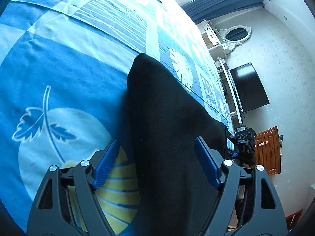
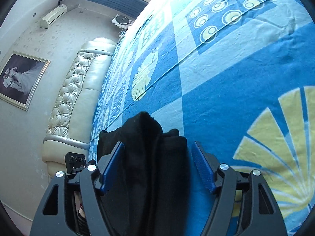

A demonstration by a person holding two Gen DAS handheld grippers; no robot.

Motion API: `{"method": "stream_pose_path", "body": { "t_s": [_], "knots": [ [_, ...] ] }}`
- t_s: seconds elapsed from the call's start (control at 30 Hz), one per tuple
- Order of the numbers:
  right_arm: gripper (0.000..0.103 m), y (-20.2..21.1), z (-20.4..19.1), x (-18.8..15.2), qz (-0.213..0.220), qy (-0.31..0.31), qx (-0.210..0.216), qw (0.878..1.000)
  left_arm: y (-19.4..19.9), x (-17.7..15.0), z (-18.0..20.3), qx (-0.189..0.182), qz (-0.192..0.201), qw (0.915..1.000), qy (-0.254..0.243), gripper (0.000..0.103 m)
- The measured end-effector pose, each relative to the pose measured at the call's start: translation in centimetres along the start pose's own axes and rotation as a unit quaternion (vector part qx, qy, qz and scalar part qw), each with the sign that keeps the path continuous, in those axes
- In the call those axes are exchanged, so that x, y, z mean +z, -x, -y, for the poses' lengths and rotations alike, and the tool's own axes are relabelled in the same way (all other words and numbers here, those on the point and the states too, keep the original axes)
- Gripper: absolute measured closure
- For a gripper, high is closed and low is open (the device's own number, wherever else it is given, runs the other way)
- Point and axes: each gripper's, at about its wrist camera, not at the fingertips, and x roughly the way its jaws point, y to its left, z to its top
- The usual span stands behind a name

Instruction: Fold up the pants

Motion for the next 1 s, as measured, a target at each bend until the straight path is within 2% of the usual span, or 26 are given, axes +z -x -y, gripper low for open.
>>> {"method": "stream_pose_path", "body": {
  "t_s": [0.1,0.17,0.2,0.23,0.27,0.3,0.37,0.5,0.7,0.87,1.0],
  "knots": [
    [0.033,-1.2,-0.5,0.5,-0.011,0.009,-0.002,1.000,-1.3,1.3,0.0,-0.007,-0.008,0.9999,0.001,0.026],
    [0.034,-1.5,-1.0,0.4,-0.017,0.026,-0.011,0.999,-2.1,1.6,0.2,-0.001,-0.021,0.9998,-0.006,0.053],
    [0.038,-1.7,-1.2,0.2,-0.020,0.034,-0.019,0.999,-2.5,1.7,0.0,0.001,-0.033,0.9994,-0.003,0.062],
    [0.052,-1.8,-1.2,0.0,-0.026,0.036,-0.023,0.999,-2.7,1.7,-0.2,-0.002,-0.035,0.9994,0.001,0.071],
    [0.061,-1.7,-1.1,-0.1,-0.025,0.034,-0.020,0.999,-2.7,1.6,-0.2,-0.007,-0.037,0.9993,0.002,0.075],
    [0.065,-1.5,-1.1,-0.2,-0.021,0.029,-0.010,0.999,-2.5,1.5,0.0,-0.006,-0.035,0.9994,0.001,0.078],
    [0.070,-1.1,-1.6,-0.2,-0.009,0.034,-0.011,0.999,-2.1,1.6,0.5,0.001,-0.029,0.9996,-0.008,0.080],
    [0.072,-1.1,-2.8,0.4,0.005,0.047,0.000,0.999,-1.2,2.9,1.2,0.014,-0.019,0.9995,-0.022,0.083],
    [0.073,-4.3,-4.5,3.9,0.011,0.053,0.022,0.998,-0.5,7.9,1.3,0.049,0.002,0.9982,-0.035,0.083],
    [0.073,-8.4,-5.5,8.1,0.005,0.048,0.027,0.998,-0.5,12.7,-0.6,0.079,0.009,0.9962,-0.034,0.083],
    [0.073,-10.9,-4.6,9.9,-0.005,0.032,0.014,0.999,-1.5,15.1,-2.9,0.091,-0.003,0.9956,-0.021,0.082]
  ]
}}
